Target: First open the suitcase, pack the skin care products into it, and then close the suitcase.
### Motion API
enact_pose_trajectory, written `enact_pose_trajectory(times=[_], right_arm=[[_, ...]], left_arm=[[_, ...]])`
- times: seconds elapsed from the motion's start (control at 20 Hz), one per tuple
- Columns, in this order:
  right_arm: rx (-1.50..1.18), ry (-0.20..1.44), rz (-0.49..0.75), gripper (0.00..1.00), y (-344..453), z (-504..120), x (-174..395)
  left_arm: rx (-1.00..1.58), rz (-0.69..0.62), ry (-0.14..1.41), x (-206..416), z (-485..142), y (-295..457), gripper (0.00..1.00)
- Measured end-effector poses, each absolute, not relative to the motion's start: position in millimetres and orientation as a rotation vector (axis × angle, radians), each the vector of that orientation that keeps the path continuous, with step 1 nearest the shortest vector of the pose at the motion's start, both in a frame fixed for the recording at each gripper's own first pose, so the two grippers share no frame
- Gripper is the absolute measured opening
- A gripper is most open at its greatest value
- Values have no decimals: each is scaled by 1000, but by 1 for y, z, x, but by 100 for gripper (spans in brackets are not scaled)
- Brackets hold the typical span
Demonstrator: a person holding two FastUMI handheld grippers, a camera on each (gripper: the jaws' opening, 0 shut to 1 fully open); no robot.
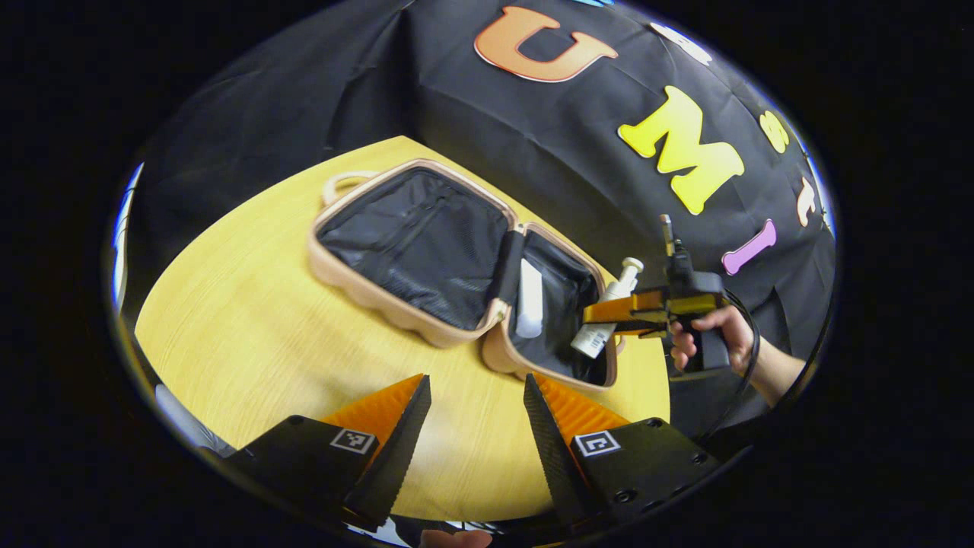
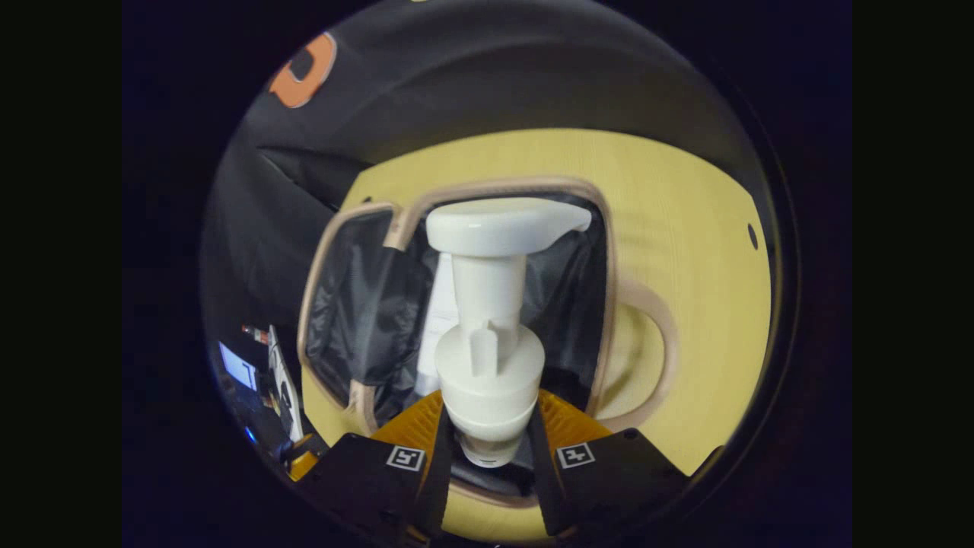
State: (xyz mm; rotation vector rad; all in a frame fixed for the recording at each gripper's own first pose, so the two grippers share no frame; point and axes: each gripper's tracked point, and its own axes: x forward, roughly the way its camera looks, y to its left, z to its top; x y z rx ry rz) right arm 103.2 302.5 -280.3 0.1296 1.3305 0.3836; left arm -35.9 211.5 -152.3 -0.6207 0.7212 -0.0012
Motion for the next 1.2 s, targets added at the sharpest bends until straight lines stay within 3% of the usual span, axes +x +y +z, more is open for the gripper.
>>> enact_pose_trajectory(times=[0.05,0.4,0.45,0.75,0.9,1.0,1.05,1.15,1.2], right_arm=[[137,1361,352,43,305,-294,108],[198,1461,134,46,309,-325,122],[186,1458,124,43,310,-326,122],[175,1421,122,53,304,-311,113],[207,1350,146,64,292,-282,101],[219,1273,172,63,281,-254,89],[219,1223,190,69,274,-240,81],[185,1095,215,63,254,-209,68],[155,1019,227,69,243,-193,62]], left_arm=[[-627,18,721,-46,-155,218,80],[-668,102,674,-70,-155,257,80],[-664,111,666,-69,-154,262,80],[-619,116,654,-58,-150,276,80],[-574,114,644,-51,-143,283,80],[-539,108,629,-40,-138,287,80],[-527,102,621,-35,-135,287,80],[-507,90,597,-20,-127,290,80],[-498,85,585,-15,-124,290,80]])
